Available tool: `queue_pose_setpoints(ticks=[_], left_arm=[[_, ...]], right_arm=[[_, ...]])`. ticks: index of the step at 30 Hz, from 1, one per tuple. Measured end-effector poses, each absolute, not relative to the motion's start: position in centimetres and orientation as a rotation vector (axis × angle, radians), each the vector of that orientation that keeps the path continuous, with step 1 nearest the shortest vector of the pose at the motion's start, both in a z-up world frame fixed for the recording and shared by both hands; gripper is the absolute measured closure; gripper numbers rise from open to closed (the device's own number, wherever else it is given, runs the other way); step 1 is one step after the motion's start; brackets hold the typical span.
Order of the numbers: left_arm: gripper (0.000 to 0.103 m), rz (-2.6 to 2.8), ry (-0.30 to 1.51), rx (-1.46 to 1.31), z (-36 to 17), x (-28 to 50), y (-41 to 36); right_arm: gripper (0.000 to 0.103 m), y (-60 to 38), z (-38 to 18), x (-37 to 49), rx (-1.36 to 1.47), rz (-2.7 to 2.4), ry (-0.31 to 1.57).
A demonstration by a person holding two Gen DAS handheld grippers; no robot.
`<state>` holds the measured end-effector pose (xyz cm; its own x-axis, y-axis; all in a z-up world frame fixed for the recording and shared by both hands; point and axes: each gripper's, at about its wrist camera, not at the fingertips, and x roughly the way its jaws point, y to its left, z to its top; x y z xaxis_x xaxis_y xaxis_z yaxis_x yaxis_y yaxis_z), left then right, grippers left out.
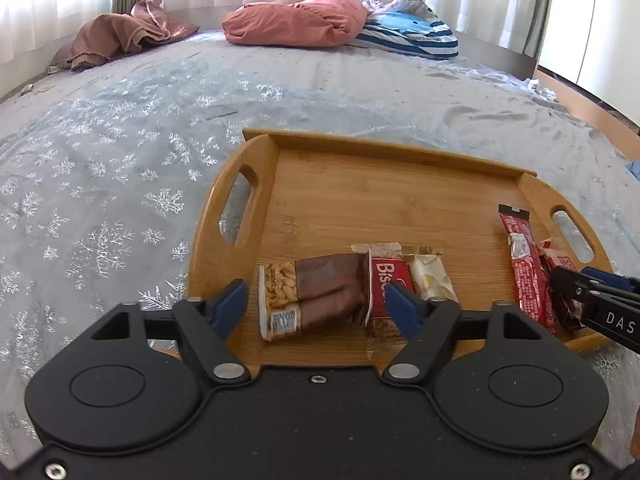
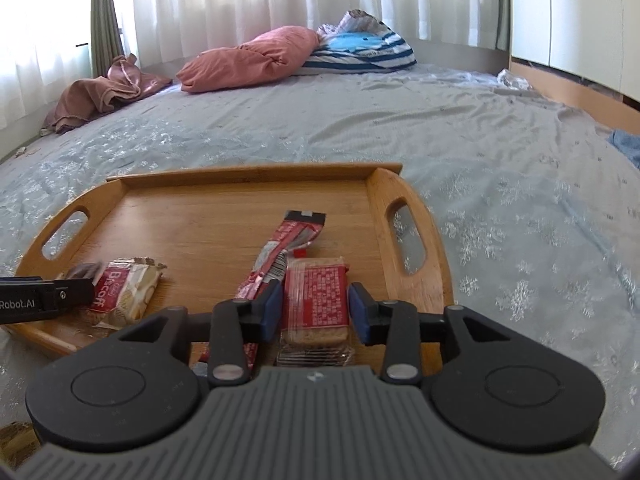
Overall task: Organize snacks
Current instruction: 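Open both tools to release the almond packet and wafer packet onto the tray, then move the left tool to a gold packet while the right tool approaches the yellow Ameria packet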
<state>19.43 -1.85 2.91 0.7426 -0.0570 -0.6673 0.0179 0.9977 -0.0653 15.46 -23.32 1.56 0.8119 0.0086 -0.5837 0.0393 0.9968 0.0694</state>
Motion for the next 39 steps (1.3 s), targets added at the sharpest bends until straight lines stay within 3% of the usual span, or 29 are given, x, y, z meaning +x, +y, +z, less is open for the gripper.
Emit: queue_pose_setpoints(ticks=[11, 15, 28, 31, 39], left_arm=[[0.006, -0.105, 0.701, -0.043, 4.5, 16.4, -1.2], [0.004, -0.14, 0.685, -0.043, 5.0, 14.6, -1.0], [0.001, -0.167, 0.638, -0.056, 4.9, 9.7, 0.3], [0.001, -0.157, 0.608, -0.071, 4.8, 8.5, 0.8], [0.0, -0.173, 0.6, -0.087, 3.8, 6.4, 1.4]], right_arm=[[0.023, -22.8, 2.9, 13.1, 0.049, 0.026, 0.581], [0.016, -22.7, 3.1, 11.7, 0.046, 0.039, 0.562], [0.008, -24.3, 2.8, 7.1, 0.101, 0.059, 0.523], [0.001, -24.6, 2.6, 5.7, 0.125, 0.07, 0.49], [0.0, -25.2, 2.0, 3.0, 0.16, 0.086, 0.467]])
